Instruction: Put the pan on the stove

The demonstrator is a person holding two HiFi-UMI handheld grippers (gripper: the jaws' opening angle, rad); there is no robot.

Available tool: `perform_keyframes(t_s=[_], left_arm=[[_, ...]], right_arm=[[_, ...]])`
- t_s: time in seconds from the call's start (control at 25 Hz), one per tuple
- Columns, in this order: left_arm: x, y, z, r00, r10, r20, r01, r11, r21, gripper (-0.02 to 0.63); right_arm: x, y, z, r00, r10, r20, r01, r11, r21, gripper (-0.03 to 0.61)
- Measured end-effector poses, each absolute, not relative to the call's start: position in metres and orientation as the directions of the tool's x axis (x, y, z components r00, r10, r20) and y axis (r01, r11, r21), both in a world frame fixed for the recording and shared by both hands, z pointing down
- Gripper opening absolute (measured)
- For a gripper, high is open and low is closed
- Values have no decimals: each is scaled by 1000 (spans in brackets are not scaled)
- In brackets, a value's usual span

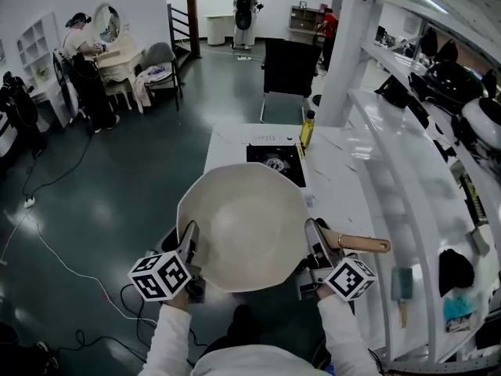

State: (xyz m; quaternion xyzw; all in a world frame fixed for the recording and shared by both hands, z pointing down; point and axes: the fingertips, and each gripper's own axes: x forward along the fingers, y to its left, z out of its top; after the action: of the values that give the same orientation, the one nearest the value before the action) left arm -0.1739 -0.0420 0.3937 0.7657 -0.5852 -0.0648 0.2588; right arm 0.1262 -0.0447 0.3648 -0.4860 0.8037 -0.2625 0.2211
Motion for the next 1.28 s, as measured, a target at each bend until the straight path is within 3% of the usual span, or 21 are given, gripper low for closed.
perform_keyframes(t_s=[0.64, 1.28], left_arm=[[-163, -197, 394, 418, -888, 191, -833, -291, 471, 124], [-129, -291, 406, 418, -881, 219, -832, -275, 482, 123]], right_arm=[[138, -164, 367, -315, -945, -87, -716, 296, -632, 195], [170, -257, 378, -329, -942, -64, -692, 287, -662, 190]])
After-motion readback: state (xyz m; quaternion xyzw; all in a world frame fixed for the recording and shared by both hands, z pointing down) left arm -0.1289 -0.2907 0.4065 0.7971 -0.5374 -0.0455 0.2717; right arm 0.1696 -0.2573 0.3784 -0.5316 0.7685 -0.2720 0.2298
